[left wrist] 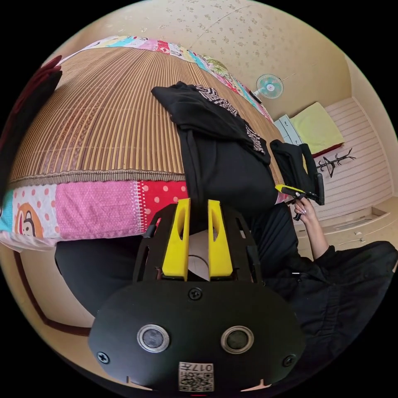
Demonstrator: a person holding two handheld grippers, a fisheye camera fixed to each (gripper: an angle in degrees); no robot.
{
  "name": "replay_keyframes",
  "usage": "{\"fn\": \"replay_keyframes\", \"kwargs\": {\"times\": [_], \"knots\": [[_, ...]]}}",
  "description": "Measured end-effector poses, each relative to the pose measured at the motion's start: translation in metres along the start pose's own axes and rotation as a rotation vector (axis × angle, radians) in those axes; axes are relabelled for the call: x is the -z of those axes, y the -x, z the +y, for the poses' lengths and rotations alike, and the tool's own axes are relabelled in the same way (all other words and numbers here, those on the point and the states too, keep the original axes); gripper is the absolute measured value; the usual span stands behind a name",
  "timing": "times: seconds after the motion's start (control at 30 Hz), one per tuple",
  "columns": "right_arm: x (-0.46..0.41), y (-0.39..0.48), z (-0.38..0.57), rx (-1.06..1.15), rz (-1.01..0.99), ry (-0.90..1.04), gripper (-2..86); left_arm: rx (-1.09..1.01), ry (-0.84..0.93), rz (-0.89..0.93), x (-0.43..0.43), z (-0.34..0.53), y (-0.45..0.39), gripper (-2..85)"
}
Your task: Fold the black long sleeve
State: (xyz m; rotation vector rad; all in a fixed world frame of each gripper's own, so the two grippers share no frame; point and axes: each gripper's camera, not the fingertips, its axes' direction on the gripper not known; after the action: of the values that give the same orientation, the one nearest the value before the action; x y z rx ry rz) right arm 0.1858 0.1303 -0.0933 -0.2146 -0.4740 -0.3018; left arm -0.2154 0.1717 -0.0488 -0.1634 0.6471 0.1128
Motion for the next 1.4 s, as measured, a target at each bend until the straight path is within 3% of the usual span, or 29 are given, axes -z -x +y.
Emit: {"fn": "replay_keyframes", "kwargs": {"times": [0.13, 0.33, 0.53, 0.63, 0.8, 0.93, 1.13, 1.3, 1.4], "knots": [[-0.003, 0.000, 0.009, -0.043, -0.098, -0.001, 3.2, 0.031, 0.049, 0.077, 0.000, -0.003, 0.002, 3.5], [0.050, -0.016, 0.001, -0.097, -0.208, -0.189, 1.6, 0.011, -0.102, 0.262, 0.073, -0.021, 0.005, 1.1], [0.075, -0.033, -0.070, -0.131, -0.187, -0.326, 2.2, -0.039, -0.214, 0.150, 0.103, -0.100, 0.004, 2.7], [0.060, -0.046, -0.106, -0.177, -0.159, -0.270, 3.2, 0.043, -0.167, 0.097, 0.089, -0.127, 0.022, 5.9], [0.063, -0.039, -0.077, -0.113, -0.133, -0.285, 4.8, -0.006, -0.188, 0.022, 0.089, -0.083, 0.011, 8.9], [0.043, -0.050, -0.027, -0.141, -0.048, -0.188, 5.1, -0.032, -0.096, -0.042, 0.061, -0.023, -0.015, 8.9], [0.026, -0.068, 0.017, -0.199, -0.090, -0.151, 5.2, 0.038, 0.027, -0.194, 0.019, 0.003, -0.024, 8.7], [0.017, -0.076, 0.029, -0.207, -0.122, -0.136, 5.6, 0.116, 0.044, -0.094, 0.013, 0.009, 0.006, 5.3], [0.015, -0.085, 0.037, -0.205, -0.157, -0.134, 6.2, 0.087, -0.018, 0.129, 0.034, 0.020, 0.027, 3.1]]}}
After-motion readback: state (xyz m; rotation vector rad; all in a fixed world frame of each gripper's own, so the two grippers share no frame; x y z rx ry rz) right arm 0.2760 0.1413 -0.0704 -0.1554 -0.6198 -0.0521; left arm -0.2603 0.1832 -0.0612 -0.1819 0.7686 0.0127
